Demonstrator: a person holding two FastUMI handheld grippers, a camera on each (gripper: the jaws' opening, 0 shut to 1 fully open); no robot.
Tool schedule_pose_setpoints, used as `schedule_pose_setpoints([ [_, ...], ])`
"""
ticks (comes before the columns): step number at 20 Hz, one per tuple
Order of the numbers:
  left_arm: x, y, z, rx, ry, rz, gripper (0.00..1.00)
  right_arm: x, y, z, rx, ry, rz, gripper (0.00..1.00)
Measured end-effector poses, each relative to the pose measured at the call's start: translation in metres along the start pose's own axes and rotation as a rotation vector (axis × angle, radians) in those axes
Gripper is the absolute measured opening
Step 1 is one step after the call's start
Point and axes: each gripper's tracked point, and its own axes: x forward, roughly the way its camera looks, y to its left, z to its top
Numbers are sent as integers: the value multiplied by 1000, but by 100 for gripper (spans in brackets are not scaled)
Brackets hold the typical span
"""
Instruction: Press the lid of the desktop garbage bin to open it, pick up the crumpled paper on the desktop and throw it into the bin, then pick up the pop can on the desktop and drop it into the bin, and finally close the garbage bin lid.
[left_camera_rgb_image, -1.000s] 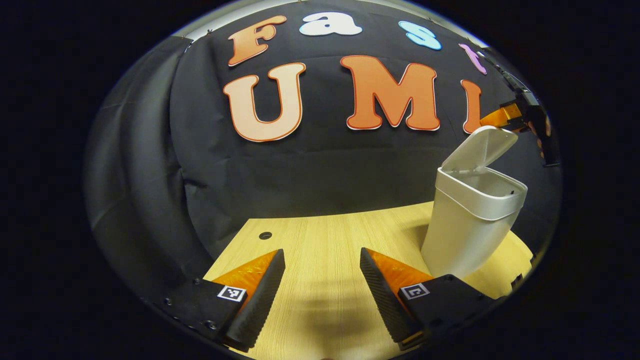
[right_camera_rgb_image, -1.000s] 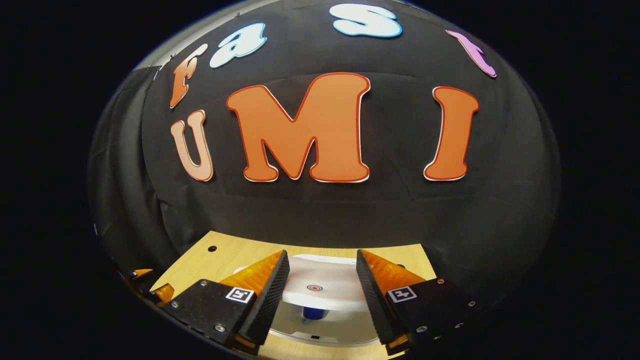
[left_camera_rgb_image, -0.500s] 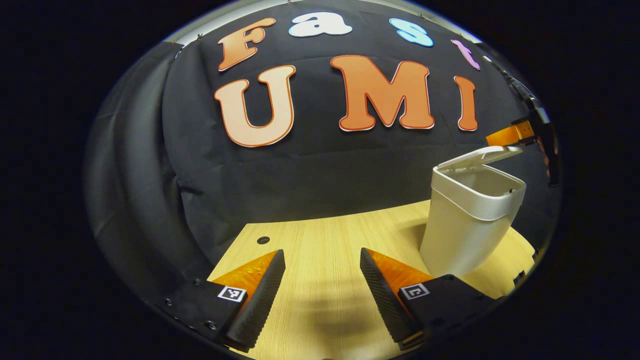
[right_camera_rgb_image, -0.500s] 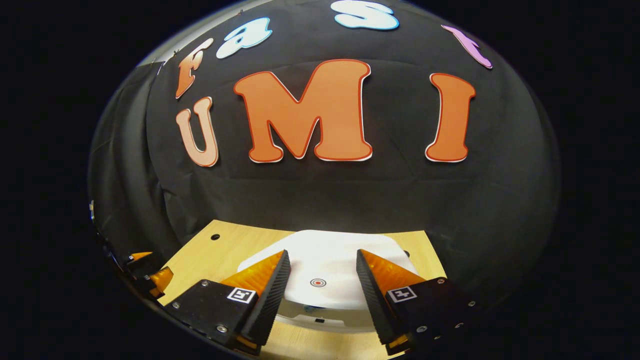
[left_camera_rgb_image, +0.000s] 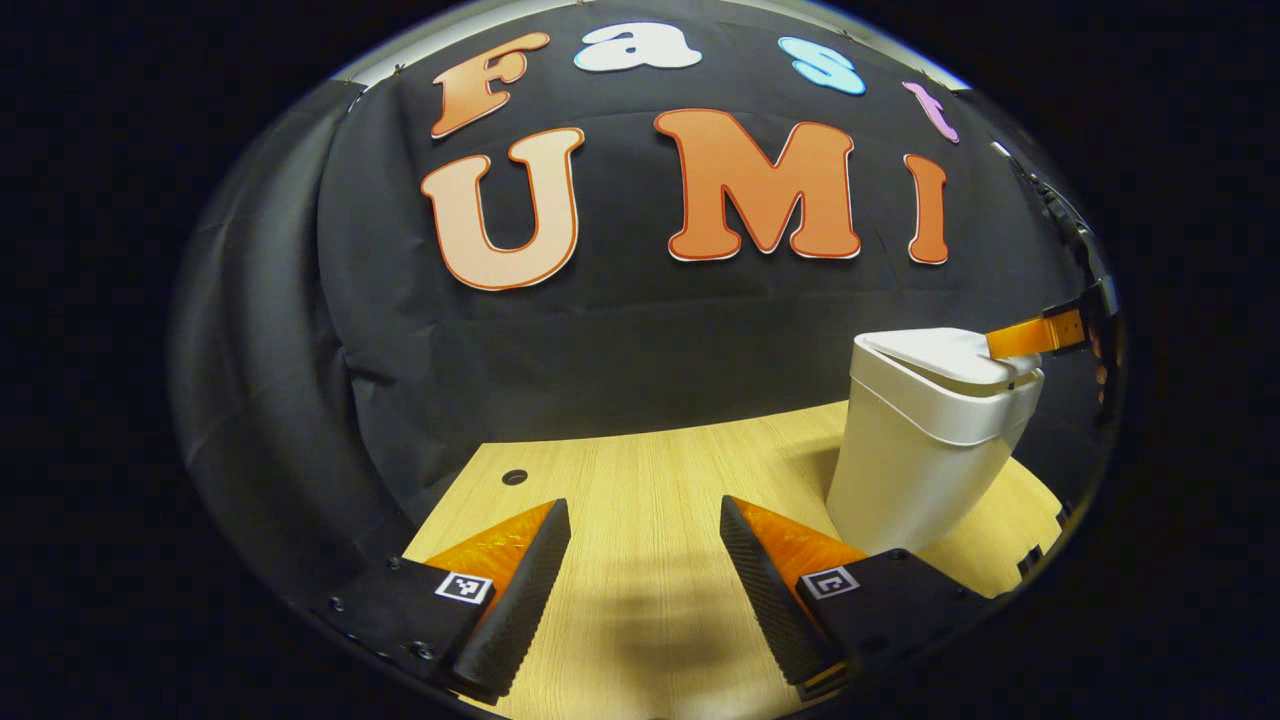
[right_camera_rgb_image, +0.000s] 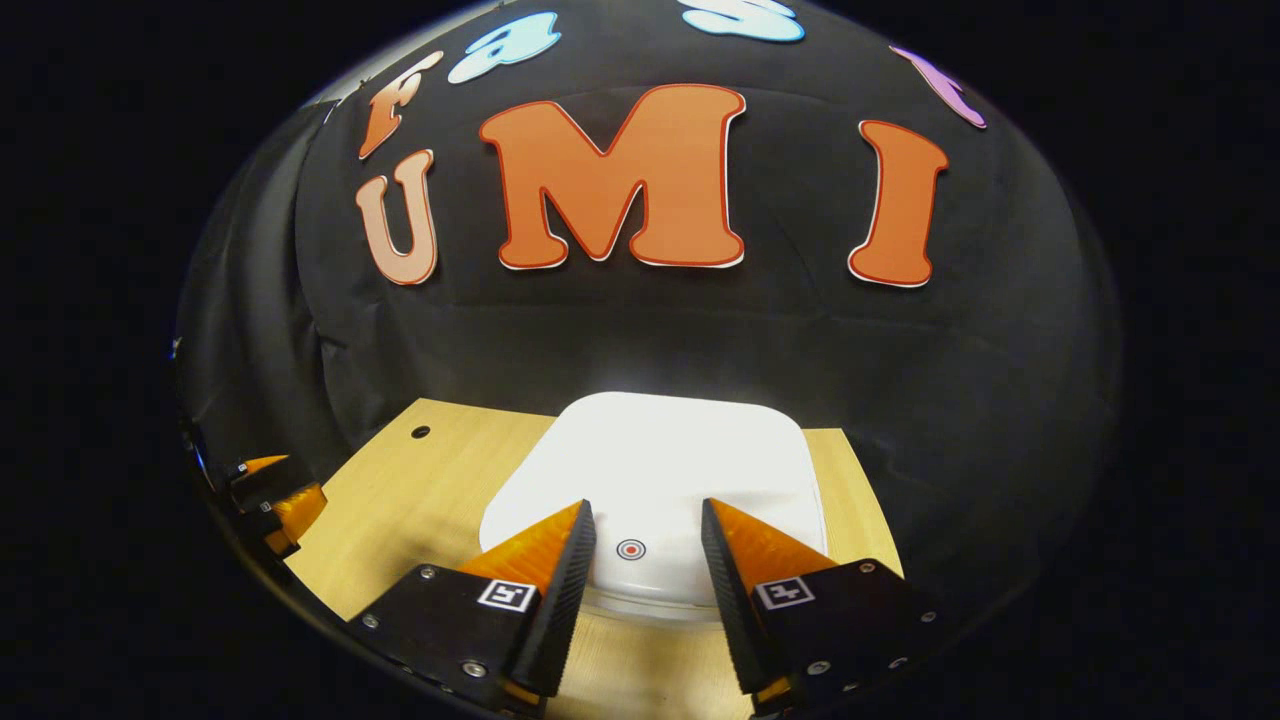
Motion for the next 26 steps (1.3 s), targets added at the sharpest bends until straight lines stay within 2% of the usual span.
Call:
schedule_pose_setpoints([
  [1, -1, -1, 0, -3, 1, -2, 96, -1, -1, -1, 0, 3, -4, 62],
  [2, -1, -1, -1, -7, 3, -3, 96, 0, -2, -5, 0, 12, -8, 52],
  [3, -2, -1, -2, -9, 4, -3, 96, -1, -1, -10, 2, 28, -10, 52],
  [4, -2, -1, -2, -11, 5, -4, 96, -1, 0, -10, -1, 13, -11, 46],
  [7, -5, -5, -5, -17, 9, -6, 100, -3, 2, -12, -19, 23, -22, 37],
  [8, -5, -6, -4, -17, 10, -8, 96, -4, 1, -14, -18, 28, -35, 33],
  [10, -7, -7, -2, -15, 6, -7, 96, -6, 5, -16, -28, 28, -48, 27],
  [12, -9, -8, -1, -17, 2, -4, 100, -6, 10, -17, -45, 27, -39, 21],
  [14, -11, -9, -2, -26, 3, -2, 100, -7, 14, -20, 7, 34, -18, 17],
  [16, -15, -9, -1, -42, 0, 0, 92, -6, 12, -21, 58, 51, 9, 16],
  [17, -17, -10, 1, -51, -2, 2, 96, -6, 12, -22, 83, 60, 26, 16],
  [18, -18, -8, 5, -58, -8, 7, 92, -6, 13, -21, 82, 58, 32, 16],
  [19, -20, -8, 8, -66, -16, 12, 96, -6, 13, -20, 61, 49, 35, 16],
  [22, -27, -6, 24, -109, -45, 16, 96, -8, 13, -15, 3, 4, 36, 15],
  [24, -33, -2, 39, -133, -73, 27, 96, -11, 14, -14, 33, 1, 51, 15],
  [25, -36, -1, 50, -140, -93, 35, 100, -12, 19, -12, 78, -11, 86, 16],
  [26, -39, 0, 58, -144, -109, 38, 96, -15, 23, -7, 102, -27, 108, 16],
])
